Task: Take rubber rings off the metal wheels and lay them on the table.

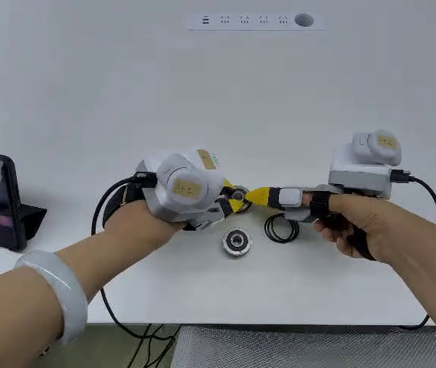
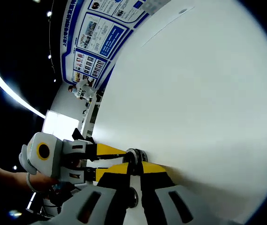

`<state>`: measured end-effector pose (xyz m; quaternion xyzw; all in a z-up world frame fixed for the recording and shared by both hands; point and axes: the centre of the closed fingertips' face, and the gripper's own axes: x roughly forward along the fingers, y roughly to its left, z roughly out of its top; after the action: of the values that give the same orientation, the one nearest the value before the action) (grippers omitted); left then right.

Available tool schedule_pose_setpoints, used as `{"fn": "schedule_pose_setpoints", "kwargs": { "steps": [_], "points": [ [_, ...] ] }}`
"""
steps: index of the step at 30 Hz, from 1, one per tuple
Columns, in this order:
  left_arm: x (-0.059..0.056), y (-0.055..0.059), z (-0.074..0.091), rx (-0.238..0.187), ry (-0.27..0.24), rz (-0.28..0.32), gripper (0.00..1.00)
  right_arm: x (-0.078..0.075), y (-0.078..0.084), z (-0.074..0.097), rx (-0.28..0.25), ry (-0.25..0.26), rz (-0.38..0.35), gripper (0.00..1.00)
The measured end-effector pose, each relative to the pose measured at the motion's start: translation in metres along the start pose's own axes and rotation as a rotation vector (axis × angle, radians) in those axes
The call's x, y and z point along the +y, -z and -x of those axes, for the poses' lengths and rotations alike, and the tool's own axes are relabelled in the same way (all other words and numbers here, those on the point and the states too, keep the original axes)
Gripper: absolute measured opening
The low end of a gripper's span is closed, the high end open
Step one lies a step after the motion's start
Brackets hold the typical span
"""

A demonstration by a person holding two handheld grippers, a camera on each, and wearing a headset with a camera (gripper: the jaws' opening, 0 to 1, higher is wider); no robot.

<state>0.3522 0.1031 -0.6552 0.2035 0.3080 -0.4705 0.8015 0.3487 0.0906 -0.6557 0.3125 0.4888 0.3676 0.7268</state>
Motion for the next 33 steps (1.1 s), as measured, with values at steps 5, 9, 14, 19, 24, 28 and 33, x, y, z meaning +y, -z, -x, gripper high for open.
{"fn": "schedule_pose_setpoints", "kwargs": {
  "steps": [5,9,14,19,24,28,33],
  "points": [
    [-0.0003,-0.0003,0.0004,-0.001,-0.001,0.002,0.14,-0.0013,-0.0002,-0.0006,0.003,0.011,0.010,0.05],
    [-0.0001,0.0000,0.0003,0.000,0.000,0.002,0.14,-0.0016,-0.0006,-0.0010,0.003,0.011,0.009,0.05],
    [-0.0001,0.0001,0.0000,0.002,-0.001,0.003,0.14,-0.0021,-0.0025,-0.0002,-0.001,0.009,0.007,0.02],
    [0.0000,0.0001,-0.0004,0.003,0.000,0.004,0.14,-0.0020,-0.0028,0.0000,-0.004,0.014,0.011,0.02],
    [-0.0002,-0.0002,-0.0001,0.002,0.002,0.006,0.14,0.0004,-0.0033,-0.0001,-0.009,0.016,0.018,0.02],
    [0.0000,0.0003,-0.0005,0.002,0.002,0.008,0.14,0.0021,-0.0036,-0.0009,-0.011,0.012,0.019,0.01],
    [-0.0003,0.0000,-0.0002,0.000,0.003,0.007,0.14,0.0047,-0.0034,-0.0016,-0.016,0.009,0.018,0.01]
  ]
}}
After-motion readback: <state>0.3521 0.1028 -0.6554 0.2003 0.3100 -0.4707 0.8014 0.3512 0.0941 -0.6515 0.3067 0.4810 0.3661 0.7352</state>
